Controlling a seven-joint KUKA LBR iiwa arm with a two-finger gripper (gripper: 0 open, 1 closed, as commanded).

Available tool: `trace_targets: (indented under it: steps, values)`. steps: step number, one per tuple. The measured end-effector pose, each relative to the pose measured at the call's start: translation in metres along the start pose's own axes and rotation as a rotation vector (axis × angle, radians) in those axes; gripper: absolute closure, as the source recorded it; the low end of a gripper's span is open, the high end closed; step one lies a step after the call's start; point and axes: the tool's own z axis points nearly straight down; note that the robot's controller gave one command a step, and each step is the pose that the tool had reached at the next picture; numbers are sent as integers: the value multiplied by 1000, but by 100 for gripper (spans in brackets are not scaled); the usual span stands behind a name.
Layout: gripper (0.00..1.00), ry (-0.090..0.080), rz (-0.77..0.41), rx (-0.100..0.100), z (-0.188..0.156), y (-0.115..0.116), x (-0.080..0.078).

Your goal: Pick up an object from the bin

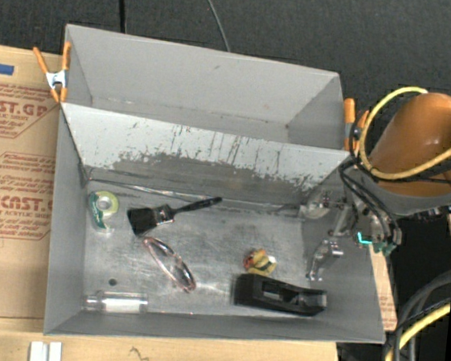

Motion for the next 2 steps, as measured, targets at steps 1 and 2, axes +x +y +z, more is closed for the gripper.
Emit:
trace_targets:
  steps: [1,2]
  values:
    - [0,-8,-1,1,-4,0,-2]
    - [0,-12,-70,2,69,1,24]
